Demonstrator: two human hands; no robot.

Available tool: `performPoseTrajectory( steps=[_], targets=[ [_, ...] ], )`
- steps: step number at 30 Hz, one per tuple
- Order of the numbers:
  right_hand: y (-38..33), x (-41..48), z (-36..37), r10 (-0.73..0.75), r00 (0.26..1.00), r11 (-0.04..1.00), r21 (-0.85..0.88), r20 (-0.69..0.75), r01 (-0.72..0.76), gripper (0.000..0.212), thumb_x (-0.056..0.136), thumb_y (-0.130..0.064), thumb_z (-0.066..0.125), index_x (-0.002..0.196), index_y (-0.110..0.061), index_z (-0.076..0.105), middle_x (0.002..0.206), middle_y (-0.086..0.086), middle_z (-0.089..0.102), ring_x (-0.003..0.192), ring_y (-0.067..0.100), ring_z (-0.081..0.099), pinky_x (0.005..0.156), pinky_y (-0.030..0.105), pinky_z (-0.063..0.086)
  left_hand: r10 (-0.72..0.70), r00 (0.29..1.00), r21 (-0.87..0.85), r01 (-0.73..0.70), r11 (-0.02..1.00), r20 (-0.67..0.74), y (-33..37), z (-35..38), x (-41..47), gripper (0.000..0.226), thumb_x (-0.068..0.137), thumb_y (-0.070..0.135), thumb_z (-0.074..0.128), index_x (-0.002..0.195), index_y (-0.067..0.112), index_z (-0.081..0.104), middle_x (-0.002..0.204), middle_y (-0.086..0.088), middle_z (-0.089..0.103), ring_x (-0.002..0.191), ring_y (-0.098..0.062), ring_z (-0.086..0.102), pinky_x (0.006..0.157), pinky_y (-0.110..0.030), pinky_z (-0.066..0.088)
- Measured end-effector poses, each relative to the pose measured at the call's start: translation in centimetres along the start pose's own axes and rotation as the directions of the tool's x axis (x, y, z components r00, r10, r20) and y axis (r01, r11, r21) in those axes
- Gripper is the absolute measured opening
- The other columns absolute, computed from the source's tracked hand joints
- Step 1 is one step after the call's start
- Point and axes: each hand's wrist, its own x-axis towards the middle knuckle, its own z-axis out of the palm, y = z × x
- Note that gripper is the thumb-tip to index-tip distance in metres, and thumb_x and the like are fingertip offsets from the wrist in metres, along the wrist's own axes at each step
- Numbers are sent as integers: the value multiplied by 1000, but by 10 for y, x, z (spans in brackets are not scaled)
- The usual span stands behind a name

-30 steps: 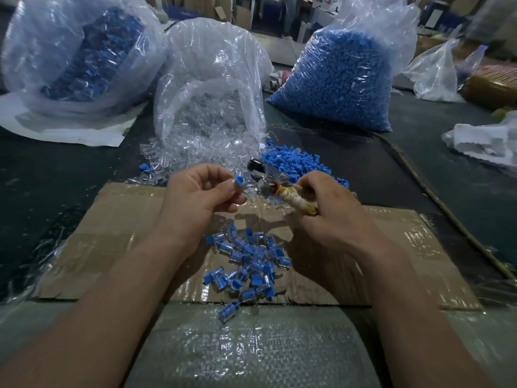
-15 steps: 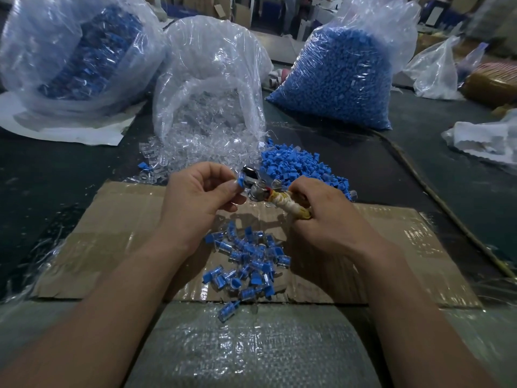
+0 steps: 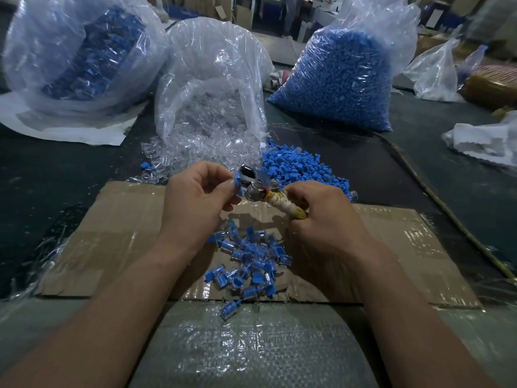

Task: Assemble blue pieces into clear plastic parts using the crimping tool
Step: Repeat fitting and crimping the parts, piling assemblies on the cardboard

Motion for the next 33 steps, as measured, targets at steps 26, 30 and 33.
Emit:
performPoseTrajectory(
  steps=[26, 30, 33],
  targets=[
    [16, -2, -10, 169, 962, 986, -26, 213, -167, 75, 55, -48, 82, 122, -30, 54, 100, -17, 47, 98, 7, 47, 87, 35, 44, -172, 814, 3, 204, 979, 555, 16, -7, -4, 10, 51, 15, 72, 61, 14, 73, 62, -3, 69, 55, -6, 62, 54, -13, 51],
    [17, 0, -8, 154, 958, 988, -43, 242, -148, 79, 55, -49, 82, 125, -30, 50, 103, -14, 44, 100, 8, 44, 86, 32, 41, -153, 847, -25, 193, 981, 510, 14, -8, -4, 12, 57, 19, 71, 67, 13, 72, 64, -4, 68, 55, -9, 59, 53, -14, 50],
    [19, -1, -7, 142, 957, 990, -44, 253, -135, 80, 56, -48, 81, 127, -30, 49, 106, -12, 44, 102, 9, 42, 86, 31, 38, -133, 948, 1, 139, 990, 290, 7, -7, 1, 7, 71, 12, 67, 77, 16, 68, 65, -1, 67, 53, 3, 58, 51, -8, 46]
  ],
)
